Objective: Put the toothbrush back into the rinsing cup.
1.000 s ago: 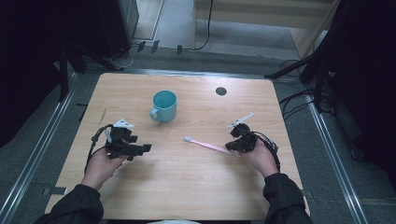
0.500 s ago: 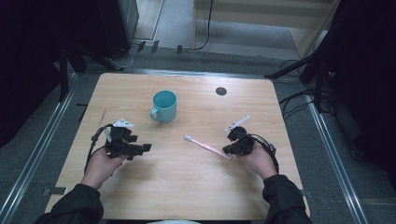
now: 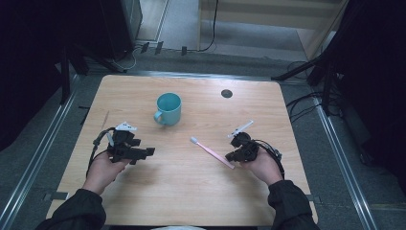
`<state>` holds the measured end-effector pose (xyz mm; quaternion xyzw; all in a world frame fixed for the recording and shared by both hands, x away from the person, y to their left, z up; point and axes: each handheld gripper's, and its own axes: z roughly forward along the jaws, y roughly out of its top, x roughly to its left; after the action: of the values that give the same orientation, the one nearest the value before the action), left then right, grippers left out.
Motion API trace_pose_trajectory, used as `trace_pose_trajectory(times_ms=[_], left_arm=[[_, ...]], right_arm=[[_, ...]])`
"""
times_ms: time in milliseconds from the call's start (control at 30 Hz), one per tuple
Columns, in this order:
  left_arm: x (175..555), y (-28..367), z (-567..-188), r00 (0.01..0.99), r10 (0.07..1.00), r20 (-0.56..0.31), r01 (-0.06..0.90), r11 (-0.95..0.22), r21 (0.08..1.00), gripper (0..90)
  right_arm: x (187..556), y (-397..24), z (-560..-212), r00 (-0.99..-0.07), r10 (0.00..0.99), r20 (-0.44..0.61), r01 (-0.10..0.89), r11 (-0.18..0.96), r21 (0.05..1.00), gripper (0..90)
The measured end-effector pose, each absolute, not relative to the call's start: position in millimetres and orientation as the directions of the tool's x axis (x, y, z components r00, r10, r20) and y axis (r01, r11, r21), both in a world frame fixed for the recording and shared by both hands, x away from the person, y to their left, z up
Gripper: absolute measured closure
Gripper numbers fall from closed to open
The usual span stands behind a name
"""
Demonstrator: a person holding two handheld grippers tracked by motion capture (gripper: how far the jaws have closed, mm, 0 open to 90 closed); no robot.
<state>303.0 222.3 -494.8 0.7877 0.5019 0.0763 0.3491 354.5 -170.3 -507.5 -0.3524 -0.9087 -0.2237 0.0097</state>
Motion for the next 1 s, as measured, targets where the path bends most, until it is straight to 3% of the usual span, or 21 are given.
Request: trace_pose_trajectory(times_ms=[433, 1000], left_arm=[[302, 223, -495, 0.482, 0.844, -0.235, 0.741, -0.251, 0.622, 25.7], [300, 226, -496, 0.476, 0.847, -0.236, 0.747, -0.248, 0.617, 25.7]], right_arm=[[361, -160, -487, -0.764, 0.624, 0.168, 0.629, 0.659, 0.413, 81.5], [378, -124, -487, -0.806, 0.576, 0.136, 0.588, 0.754, 0.292, 75.8]])
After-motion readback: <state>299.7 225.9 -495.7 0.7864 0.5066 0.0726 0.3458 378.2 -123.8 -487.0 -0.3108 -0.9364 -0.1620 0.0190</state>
